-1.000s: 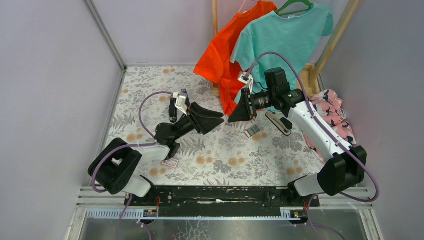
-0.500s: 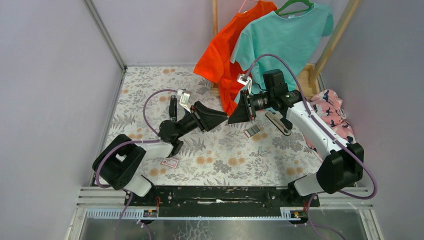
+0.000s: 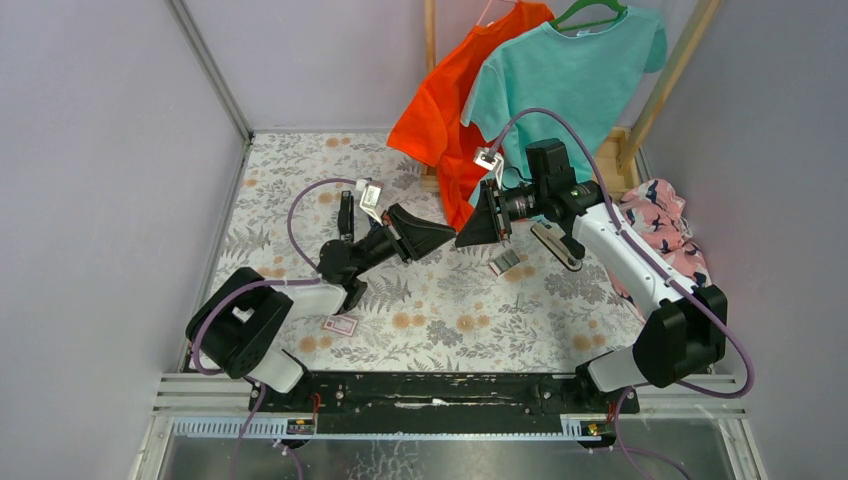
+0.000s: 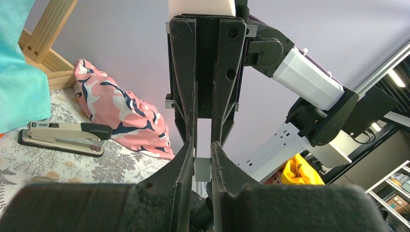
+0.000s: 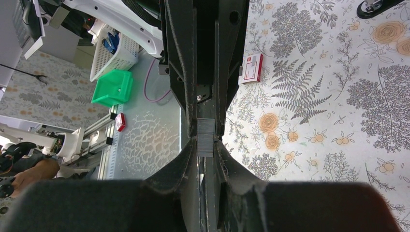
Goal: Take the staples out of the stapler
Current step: Pick up the staple from the center of the board.
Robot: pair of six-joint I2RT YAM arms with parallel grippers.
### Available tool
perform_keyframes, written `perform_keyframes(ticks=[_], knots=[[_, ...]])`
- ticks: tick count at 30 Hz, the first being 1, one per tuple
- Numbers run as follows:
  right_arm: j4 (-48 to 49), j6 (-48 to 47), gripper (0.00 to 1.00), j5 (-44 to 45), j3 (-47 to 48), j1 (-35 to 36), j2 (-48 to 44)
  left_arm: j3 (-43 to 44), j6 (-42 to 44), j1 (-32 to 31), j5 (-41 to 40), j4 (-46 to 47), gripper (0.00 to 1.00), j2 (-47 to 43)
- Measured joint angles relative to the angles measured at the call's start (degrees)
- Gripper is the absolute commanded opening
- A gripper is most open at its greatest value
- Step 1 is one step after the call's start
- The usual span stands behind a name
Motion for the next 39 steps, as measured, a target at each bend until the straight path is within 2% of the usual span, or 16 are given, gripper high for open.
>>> perform_keyframes(ticks=[8,10,15,20,23,26,32,37,39], knots=[[0.6,0.4,0.52,0.2,-0.6,0.0,0.0,0.0,-0.1,0.0,0.0,0.0,0.14,0.2],[-0.2,-0.7,0.57,0.6,-0.7,0.0,0.0,0.0,-0.1,0.0,-0.1,0.0,0.13,0.2],[-5.8,-7.7,0.61,3.1,-0.8,-1.6,-0.4,-2.3,-0.1,1.0,-0.9,0.3,0.10,0.2],[-7.5,-11.8,0.61,7.8,-5.0,-7.2,-4.4,-8.8,-0.2,4.0,-1.8,-0.2,0.10,1.9],[-7.8,-12.5,0.62,12.0,-5.7,-10.4,-5.2,-10.6,0.2,4.9,-2.3,-4.1,0.10,2.1],[-7.6,-12.6,0.62,14.6,-5.9,-12.8,-5.2,-9.8,3.4,4.9,-3.5,-16.8,0.10,-0.5],[-7.6,-12.6,0.62,17.8,-6.9,-14.3,-5.2,3.7,18.0,1.3,-15.0,-58.8,0.10,-6.4],[-7.6,-12.6,0.62,18.5,-7.1,-14.3,-5.2,16.0,26.3,-1.2,-23.2,-84.5,0.10,-3.6],[-7.6,-12.6,0.62,18.9,-7.1,-14.3,-5.2,20.0,28.3,-1.9,-25.8,-91.4,0.10,-1.0]])
